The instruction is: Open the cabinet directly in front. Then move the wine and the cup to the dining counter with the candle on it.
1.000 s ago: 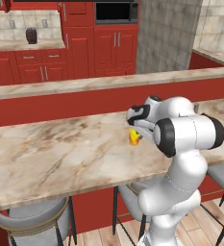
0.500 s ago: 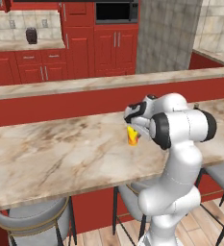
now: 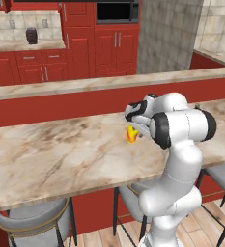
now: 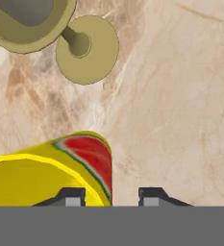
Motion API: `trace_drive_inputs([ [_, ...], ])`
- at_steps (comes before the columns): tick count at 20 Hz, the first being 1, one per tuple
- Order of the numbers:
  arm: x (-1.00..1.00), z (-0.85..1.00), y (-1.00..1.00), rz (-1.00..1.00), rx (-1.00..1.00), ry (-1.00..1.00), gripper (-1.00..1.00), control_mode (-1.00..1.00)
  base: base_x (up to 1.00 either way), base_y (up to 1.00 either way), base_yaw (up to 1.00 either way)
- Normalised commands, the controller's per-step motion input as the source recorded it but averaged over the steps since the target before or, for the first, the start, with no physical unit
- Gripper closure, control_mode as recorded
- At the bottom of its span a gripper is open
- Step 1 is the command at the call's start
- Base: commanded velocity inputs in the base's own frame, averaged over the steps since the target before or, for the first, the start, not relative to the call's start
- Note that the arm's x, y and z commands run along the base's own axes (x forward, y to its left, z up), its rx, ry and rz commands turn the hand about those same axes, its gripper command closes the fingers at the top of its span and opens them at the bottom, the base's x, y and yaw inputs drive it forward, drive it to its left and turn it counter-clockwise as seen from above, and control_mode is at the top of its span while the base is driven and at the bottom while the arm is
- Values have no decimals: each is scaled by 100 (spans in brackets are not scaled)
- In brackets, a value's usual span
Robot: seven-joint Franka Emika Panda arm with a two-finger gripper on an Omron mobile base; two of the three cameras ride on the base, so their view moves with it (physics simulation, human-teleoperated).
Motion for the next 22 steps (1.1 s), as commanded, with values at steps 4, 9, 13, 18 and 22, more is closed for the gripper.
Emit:
trace_drive_inputs([
  [4,0,28,0,-6,0,0,-100,-100,0,0,0],
  [9,0,60,0,-3,0,0,-100,-100,0,0,0],
  [13,-9,96,0,0,0,0,-100,-100,0,0,0],
  [18,-87,85,0,0,0,-15,-100,-100,0,0,0],
  [22,-100,13,-12,0,0,-52,-100,-100,0,0,0],
])
